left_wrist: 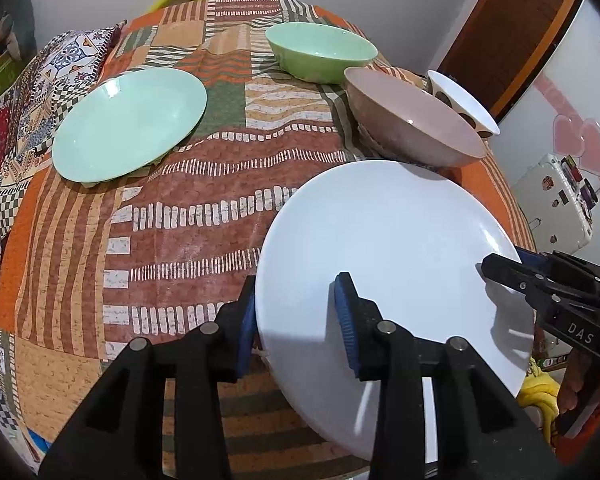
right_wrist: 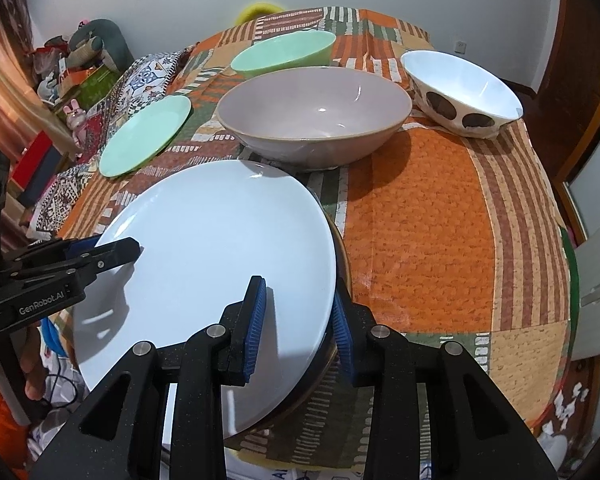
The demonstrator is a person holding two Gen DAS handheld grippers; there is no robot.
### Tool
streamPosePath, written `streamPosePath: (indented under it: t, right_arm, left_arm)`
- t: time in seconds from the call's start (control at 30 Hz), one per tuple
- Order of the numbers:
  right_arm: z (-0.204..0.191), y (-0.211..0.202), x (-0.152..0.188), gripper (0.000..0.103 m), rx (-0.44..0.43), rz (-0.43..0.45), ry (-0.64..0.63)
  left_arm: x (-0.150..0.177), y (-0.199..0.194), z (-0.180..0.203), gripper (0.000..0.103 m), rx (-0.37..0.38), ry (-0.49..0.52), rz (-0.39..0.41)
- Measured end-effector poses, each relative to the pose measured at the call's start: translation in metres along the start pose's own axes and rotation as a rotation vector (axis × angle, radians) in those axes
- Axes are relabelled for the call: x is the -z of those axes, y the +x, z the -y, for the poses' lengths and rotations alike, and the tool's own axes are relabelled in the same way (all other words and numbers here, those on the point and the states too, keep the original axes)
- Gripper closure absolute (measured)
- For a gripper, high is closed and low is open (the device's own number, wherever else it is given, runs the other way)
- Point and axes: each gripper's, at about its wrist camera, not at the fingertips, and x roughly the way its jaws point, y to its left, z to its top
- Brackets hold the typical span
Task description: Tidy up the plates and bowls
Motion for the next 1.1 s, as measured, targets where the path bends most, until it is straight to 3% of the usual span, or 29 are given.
streamPosePath:
  t: [0.23,0.43,0.53,0.77,0.93,1.1]
  right_arm:
    - [-0.006,-0.004,0.002,0.072,0.042,-0.005,-0.052]
    - [-0.009,-0.016,-0.004,0.072,0.065,0.055,-0.086]
    - [-0.006,-0.014,-0.004,0.072,0.057,0.051,-0.064]
    - [-0.005,-0.023,-0.001,0.071,0.028,0.064,-0.038]
    - [-0.013,-0.035,-0.005,0.057,0.01,0.105,-0.054]
    - [-0.028,-0.044,-0.015,0.056,-0.008,0.146,-0.087]
  left_arm:
    - [0.0,0.002,0.002,0.066,-0.004,0.001,-0.007]
    - [0.001,0.005,0.01,0.066,-0.027,0.037,-0.005]
    - [0.001,0.002,0.006,0.066,-0.006,0.018,-0.004]
    - [-0.001,0.002,0.011,0.066,-0.036,0.044,-0.005]
    - [-0.001,-0.022,0.009,0.063,-0.066,0.064,0.059]
    - [-0.001,-0.058,-0.002,0.058,-0.082,0.056,0.139]
